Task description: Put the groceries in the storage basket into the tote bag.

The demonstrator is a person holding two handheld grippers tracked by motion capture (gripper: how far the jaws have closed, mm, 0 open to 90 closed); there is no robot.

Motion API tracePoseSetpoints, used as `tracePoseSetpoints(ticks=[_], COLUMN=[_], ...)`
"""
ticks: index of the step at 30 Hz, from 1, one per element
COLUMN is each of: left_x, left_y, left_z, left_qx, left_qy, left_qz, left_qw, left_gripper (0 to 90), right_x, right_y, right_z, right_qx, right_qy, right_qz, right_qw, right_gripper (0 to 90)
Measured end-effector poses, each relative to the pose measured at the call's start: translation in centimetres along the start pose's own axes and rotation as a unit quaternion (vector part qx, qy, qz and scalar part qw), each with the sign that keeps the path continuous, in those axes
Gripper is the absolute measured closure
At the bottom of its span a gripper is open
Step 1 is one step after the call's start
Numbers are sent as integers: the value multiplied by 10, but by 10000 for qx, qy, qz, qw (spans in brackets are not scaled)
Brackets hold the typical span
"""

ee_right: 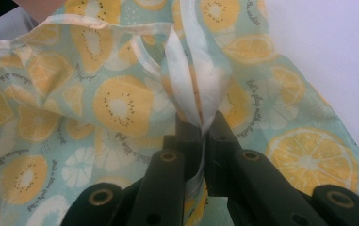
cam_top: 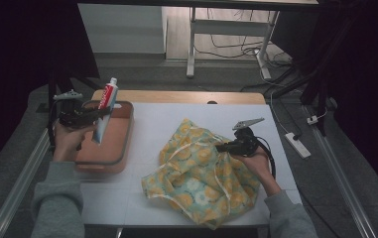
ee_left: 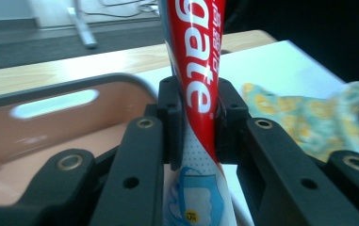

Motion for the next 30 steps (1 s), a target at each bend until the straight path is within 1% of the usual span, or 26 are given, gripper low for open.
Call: tracePoseSetpoints(ticks=[2,5,10,14,16,19,21,23,24,25,27,30], left_x=[7,20,44,61,70,85,96,108,108,121,134,152], left_y=[0,-2,-4,-3,-1,2,3,4,4,4,3,2], left_z=[-2,-4,-9,-12,-14,-15,-15,-16,-16,-17,-17,-17], left_qx=[9,19,30,81,109,123,124,125,125,127,119,99], left_qy=[-32,-173,-422,-577,-657,-803,-922,-1045,-1045,-1154,-1252,-1448], left_qz=[148,297,583,799,872,1029,1154,1297,1297,1495,1736,1977], left_qw=[9999,9994,9974,9951,9940,9914,9890,9859,9859,9819,9767,9695], left_gripper=[763,762,762,763,762,762,762,762,762,762,762,762], right_x=[0,0,0,0,-1,-1,-1,-1,-1,-1,-3,-8], right_y=[0,-1,0,0,1,0,0,0,0,1,2,5], right_z=[0,0,0,0,-1,-1,-1,-1,-2,-2,-3,-6], right_qx=[-7,-15,-2,16,30,45,42,57,83,122,168,296], right_qy=[-1,-9,2,-1,11,14,14,-5,-23,-40,-30,-44], right_qz=[1,4,0,-5,-5,-15,-13,-6,-10,-14,-16,-32], right_qw=[10000,10000,10000,10000,10000,10000,10000,10000,10000,9999,9999,9995], right_gripper=[855,855,855,855,855,856,856,857,857,857,857,858])
Point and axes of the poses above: each handheld gripper's, and its own axes: y roughly backward along the jaws, z roughly out of its underside, x roughly to its right, the point moved 4 cm from there along -y, roughly forward along the jaws, and after that the axes turned 14 degrees about -z, right-handed, at the moved point
